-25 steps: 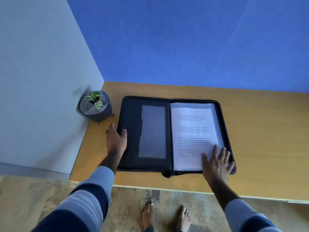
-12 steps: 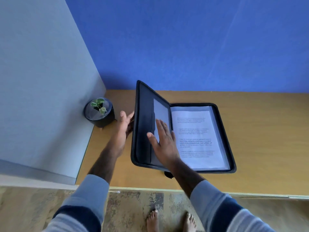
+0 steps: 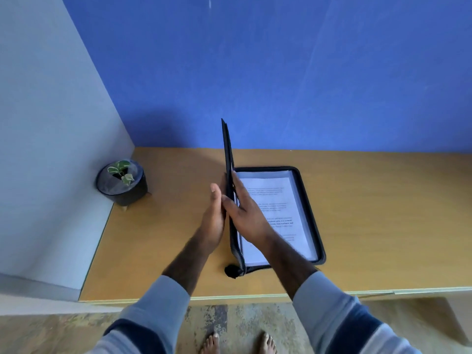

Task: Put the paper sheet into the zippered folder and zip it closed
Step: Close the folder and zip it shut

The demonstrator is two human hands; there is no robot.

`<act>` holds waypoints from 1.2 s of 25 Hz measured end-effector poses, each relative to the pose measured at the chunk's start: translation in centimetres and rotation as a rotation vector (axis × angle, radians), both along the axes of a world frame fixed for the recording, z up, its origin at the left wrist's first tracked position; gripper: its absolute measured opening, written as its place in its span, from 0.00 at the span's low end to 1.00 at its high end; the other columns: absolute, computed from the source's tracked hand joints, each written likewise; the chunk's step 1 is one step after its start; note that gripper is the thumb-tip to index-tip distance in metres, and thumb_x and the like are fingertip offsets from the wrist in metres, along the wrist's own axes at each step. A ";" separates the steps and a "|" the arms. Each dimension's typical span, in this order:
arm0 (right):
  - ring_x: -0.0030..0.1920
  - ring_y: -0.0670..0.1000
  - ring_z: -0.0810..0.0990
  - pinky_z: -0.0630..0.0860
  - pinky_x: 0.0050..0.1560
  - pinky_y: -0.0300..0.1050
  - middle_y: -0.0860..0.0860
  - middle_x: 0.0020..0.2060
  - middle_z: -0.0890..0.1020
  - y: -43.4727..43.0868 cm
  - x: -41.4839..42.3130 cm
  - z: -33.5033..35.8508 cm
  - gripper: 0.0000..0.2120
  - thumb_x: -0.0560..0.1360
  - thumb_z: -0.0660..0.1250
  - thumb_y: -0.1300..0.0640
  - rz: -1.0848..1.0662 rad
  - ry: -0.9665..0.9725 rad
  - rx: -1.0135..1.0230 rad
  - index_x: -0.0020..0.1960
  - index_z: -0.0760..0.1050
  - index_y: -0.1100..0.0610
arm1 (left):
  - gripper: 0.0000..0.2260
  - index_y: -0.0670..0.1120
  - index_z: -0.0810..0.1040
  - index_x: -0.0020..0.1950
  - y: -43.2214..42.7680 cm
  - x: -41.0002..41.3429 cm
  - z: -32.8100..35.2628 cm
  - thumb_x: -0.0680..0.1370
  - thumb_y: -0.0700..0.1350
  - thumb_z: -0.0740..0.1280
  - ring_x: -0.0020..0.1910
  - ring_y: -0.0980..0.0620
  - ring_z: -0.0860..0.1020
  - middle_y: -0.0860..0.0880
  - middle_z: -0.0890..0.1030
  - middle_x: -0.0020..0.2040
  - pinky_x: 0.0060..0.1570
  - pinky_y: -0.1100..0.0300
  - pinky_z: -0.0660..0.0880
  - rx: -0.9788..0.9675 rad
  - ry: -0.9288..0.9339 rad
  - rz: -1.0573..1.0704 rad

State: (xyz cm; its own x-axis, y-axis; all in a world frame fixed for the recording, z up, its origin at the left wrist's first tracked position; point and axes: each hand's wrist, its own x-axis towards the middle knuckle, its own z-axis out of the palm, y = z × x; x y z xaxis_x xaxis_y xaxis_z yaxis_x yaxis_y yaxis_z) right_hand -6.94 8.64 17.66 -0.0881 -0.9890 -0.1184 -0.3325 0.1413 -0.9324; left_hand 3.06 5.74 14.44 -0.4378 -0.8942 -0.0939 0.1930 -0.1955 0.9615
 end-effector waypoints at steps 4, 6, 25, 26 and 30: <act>0.73 0.47 0.73 0.69 0.75 0.53 0.46 0.73 0.74 0.9 -4.5 1.0 0.29 0.82 0.62 0.58 -0.092 -0.032 0.004 0.81 0.60 0.47 | 0.24 0.51 0.62 0.79 1.2 -2.9 -2.5 0.87 0.54 0.39 0.72 0.66 0.71 0.64 0.77 0.70 0.65 0.71 0.70 0.054 -0.001 -0.208; 0.66 0.48 0.79 0.74 0.70 0.56 0.46 0.66 0.81 1.3 -7.0 1.0 0.27 0.81 0.61 0.61 -0.109 -0.033 -0.016 0.78 0.67 0.47 | 0.27 0.49 0.60 0.82 1.6 -4.0 -4.6 0.86 0.59 0.44 0.75 0.58 0.69 0.55 0.73 0.75 0.72 0.60 0.69 0.112 -0.097 -0.225; 0.61 0.57 0.80 0.79 0.60 0.56 0.52 0.63 0.81 6.8 -24.7 -15.1 0.28 0.77 0.67 0.59 -0.264 0.170 0.272 0.75 0.67 0.51 | 0.38 0.49 0.35 0.83 4.5 -9.5 -16.2 0.82 0.67 0.48 0.81 0.47 0.33 0.47 0.33 0.82 0.79 0.48 0.41 -0.581 -1.418 -0.341; 0.62 0.58 0.80 0.79 0.61 0.56 0.53 0.64 0.81 6.9 -24.7 -15.6 0.29 0.77 0.68 0.58 -0.267 0.179 0.280 0.76 0.66 0.51 | 0.38 0.49 0.35 0.82 4.6 -9.5 -16.2 0.82 0.67 0.47 0.81 0.47 0.33 0.47 0.32 0.82 0.79 0.48 0.41 -0.596 -1.435 -0.341; 0.72 0.60 0.72 0.71 0.71 0.55 0.55 0.74 0.73 6.9 -24.3 -17.4 0.33 0.78 0.66 0.57 -0.263 0.333 0.303 0.80 0.60 0.55 | 0.37 0.49 0.35 0.83 4.6 -9.2 -16.4 0.82 0.67 0.45 0.81 0.48 0.32 0.47 0.31 0.82 0.79 0.49 0.39 -0.638 -1.460 -0.326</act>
State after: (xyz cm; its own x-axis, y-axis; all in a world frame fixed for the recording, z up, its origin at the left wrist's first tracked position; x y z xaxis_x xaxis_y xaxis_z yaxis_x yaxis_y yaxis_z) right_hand -31.20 15.53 0.28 -0.4104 -0.8542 -0.3193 -0.5215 0.5071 -0.6862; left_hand -6.17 10.33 -2.00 -0.4821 -0.8406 -0.2471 -0.8730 0.4372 0.2161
